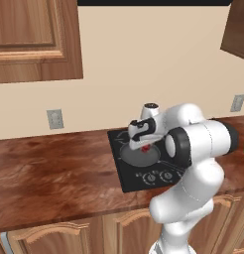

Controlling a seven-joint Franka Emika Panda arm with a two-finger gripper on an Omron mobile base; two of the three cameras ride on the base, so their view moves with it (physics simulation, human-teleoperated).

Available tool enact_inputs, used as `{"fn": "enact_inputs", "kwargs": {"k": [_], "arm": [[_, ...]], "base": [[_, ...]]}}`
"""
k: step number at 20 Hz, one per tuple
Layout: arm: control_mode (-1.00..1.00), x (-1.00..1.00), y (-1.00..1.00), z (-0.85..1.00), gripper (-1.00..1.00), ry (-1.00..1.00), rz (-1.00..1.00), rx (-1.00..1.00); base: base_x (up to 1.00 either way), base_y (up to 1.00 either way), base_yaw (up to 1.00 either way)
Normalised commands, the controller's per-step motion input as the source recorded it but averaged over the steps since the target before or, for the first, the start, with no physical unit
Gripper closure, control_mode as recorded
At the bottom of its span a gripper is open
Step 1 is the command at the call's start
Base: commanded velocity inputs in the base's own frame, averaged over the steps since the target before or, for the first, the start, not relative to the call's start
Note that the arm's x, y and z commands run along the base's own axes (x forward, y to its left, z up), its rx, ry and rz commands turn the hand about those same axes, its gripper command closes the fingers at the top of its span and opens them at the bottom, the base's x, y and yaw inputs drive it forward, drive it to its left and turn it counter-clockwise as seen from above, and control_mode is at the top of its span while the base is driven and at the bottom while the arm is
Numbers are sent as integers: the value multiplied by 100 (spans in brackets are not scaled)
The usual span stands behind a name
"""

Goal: Put the corn and bell pepper in the pan. Then turn on the front left burner and set the heat to medium.

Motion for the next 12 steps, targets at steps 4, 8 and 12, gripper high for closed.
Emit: {"fn": "enact_inputs", "kwargs": {"k": [4,8,12], "arm": [[-100,1,4,-34,100,1,0,0],[-100,1,0,-29,100,0,0,0],[-100,0,1,-1,-100,0,0,0]], "base": [[0,0,0],[0,0,0],[0,0,0]]}}
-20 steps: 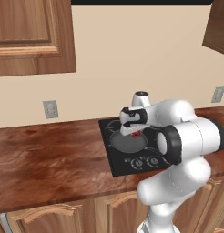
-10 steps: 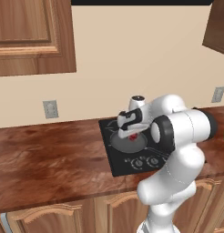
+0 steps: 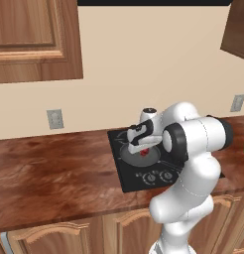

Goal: Put the corn and bell pepper in the pan. Then turn on the front left burner and set the heat to medium.

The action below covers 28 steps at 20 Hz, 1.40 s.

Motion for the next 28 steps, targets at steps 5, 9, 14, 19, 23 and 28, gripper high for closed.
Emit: {"fn": "enact_inputs", "kwargs": {"k": [5,9,14,19,23,28], "arm": [[-100,0,0,0,-100,0,0,0],[-100,0,0,0,-100,0,0,0],[-100,0,-14,14,-100,-2,-2,1],[-100,2,-18,72,-100,-6,-5,0],[-100,0,-38,64,-100,0,-10,0],[-100,0,-87,7,-100,4,-25,0]], "base": [[0,0,0],[0,0,0],[0,0,0],[0,0,0],[0,0,0],[0,0,0]]}}
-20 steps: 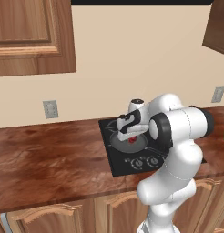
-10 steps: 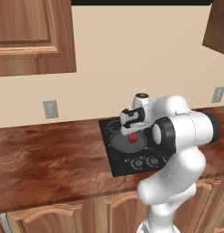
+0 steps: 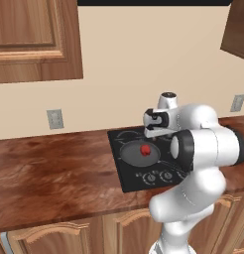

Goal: Put the corn and bell pepper in the pan. Then turn on the front left burner and set the heat to medium.

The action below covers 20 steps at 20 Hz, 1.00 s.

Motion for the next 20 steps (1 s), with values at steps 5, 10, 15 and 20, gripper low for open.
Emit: {"fn": "enact_inputs", "kwargs": {"k": [5,10,15,20], "arm": [[-100,-1,-100,0,-100,6,-35,0],[-100,-16,-99,0,-100,6,-33,0],[-100,-31,-86,4,-100,0,-25,0],[-100,-59,-81,2,-100,-1,-5,0]], "base": [[0,0,0],[0,0,0],[0,0,0],[0,0,0]]}}
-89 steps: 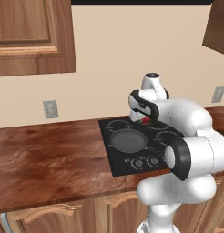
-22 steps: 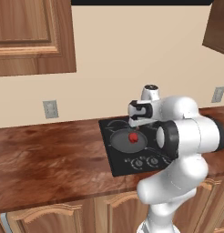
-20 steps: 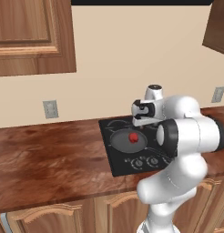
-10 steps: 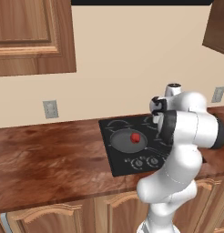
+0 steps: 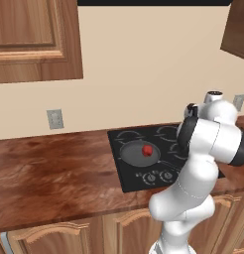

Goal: Put the corn and bell pepper in the pan. Then turn on the front left burner and set the heat to medium.

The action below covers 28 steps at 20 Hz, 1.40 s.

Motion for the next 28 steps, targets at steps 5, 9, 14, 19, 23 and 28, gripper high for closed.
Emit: {"fn": "enact_inputs", "kwargs": {"k": [5,9,14,19,23,28], "arm": [[-100,-57,-57,0,-100,-1,11,0],[-100,-34,-55,0,-100,0,31,0],[-100,-18,-69,0,-100,0,31,0],[-100,-11,-70,0,-100,3,10,0],[-100,0,-63,-3,-100,4,-6,0],[-100,13,-57,-6,-100,2,-28,0]], "base": [[0,0,0],[0,0,0],[0,0,0],[0,0,0],[0,0,0],[0,0,0]]}}
